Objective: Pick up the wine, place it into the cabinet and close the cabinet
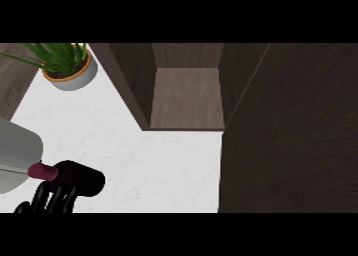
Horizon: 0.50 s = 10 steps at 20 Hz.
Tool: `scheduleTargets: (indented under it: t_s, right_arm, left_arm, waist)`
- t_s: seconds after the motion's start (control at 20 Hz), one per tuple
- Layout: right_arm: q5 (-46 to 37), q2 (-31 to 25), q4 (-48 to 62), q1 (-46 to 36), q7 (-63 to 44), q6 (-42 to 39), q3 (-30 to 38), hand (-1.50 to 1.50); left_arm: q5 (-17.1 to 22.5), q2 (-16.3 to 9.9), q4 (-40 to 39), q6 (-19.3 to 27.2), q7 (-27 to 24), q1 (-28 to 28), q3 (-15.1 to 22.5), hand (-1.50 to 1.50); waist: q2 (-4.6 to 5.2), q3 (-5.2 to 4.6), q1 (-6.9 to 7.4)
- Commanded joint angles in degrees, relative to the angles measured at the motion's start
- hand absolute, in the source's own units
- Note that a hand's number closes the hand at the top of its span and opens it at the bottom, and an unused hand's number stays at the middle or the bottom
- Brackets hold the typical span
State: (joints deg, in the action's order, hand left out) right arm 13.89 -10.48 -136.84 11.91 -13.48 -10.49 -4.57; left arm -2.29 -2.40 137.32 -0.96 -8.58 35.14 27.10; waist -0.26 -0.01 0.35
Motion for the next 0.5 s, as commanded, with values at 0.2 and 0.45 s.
scheduleTargets:
  t_s: [0.2, 0.45]
  right_arm:
    - [3.1, -0.2, -2.3, 0.8, -2.7, -1.3, 1.4, -1.50]
    - [2.5, 0.2, -6.2, -5.0, -10.5, 3.6, 1.0, -1.50]
  left_arm:
    - [-7.6, 1.6, 3.9, 4.9, 1.5, 3.6, 13.0, -1.50]
    - [-5.2, -0.7, 7.2, 5.9, 2.0, 5.2, 11.3, -1.50]
  waist:
    - [0.02, 0.06, -0.18]
    - [0.03, 0.00, -0.05]
